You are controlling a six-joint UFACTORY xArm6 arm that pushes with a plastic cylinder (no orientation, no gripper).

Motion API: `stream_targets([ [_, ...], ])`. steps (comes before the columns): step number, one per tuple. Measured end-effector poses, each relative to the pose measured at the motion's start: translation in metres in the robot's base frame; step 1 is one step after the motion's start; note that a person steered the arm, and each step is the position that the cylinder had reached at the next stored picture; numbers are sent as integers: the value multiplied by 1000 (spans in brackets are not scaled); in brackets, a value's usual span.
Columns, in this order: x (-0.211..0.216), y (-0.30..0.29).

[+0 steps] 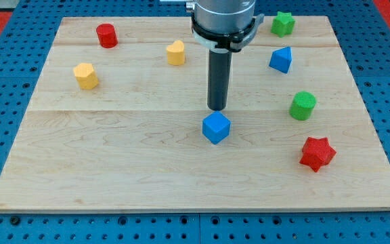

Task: Slide the yellow hexagon down a bit

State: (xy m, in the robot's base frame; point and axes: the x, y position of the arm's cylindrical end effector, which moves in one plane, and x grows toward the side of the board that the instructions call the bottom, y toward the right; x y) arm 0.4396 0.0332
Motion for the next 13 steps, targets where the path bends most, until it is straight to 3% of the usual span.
stream_targets([
  [3,35,0],
  [6,-17,-104],
  [8,-75,-150],
  [10,-117,-234],
  [13,-87,-236],
])
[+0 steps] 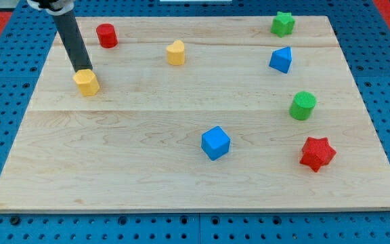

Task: Slide the yellow hexagon down a bit

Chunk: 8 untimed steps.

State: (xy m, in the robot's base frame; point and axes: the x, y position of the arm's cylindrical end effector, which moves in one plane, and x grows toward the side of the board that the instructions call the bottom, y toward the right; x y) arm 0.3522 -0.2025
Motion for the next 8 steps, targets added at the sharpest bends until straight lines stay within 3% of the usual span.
stream_targets([
  [5,114,48],
  [6,113,33],
  [8,77,81],
])
